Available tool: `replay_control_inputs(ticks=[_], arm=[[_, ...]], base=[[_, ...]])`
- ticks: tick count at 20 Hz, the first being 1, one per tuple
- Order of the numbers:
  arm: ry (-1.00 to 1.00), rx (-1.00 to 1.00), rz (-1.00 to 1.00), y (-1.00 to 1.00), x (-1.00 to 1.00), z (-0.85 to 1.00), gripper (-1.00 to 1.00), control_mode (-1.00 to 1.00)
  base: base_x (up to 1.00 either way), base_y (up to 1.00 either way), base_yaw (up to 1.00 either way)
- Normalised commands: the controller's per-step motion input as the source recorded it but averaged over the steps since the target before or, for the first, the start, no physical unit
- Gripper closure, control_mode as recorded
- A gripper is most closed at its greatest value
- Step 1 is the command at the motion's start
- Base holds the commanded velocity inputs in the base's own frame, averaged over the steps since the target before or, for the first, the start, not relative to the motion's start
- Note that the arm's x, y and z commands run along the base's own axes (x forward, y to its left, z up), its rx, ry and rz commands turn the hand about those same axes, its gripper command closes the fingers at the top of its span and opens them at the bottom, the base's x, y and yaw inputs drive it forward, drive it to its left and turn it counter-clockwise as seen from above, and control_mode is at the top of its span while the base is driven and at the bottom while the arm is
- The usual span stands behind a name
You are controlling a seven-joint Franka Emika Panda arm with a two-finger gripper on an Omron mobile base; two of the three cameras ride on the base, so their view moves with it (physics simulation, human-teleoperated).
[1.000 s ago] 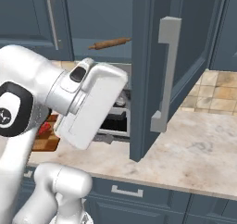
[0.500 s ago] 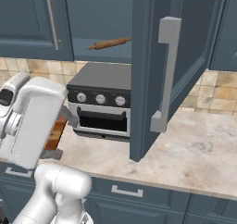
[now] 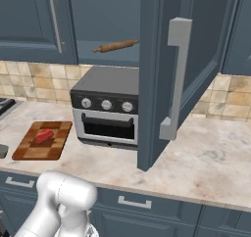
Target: Open the cabinet, retrieve the rolling pin, and place it next to the meat on the cutting board to prepare for tenderizing.
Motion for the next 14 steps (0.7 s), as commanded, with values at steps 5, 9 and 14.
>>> replay_control_inputs(ticks=[5, 9, 14], arm=[[-0.25, 0.13, 0.01, 0.7, -0.65, 0.0, -1.0, -1.0], [-0.18, 0.31, 0.01, 0.54, -0.32, -0.04, -1.0, -1.0], [-0.12, 0.32, 0.01, 0.37, 0.1, 0.18, -1.0, -1.0]], base=[[0.0, 0.0, 0.0], [0.0, 0.0, 0.0], [0.0, 0.0, 0.0]])
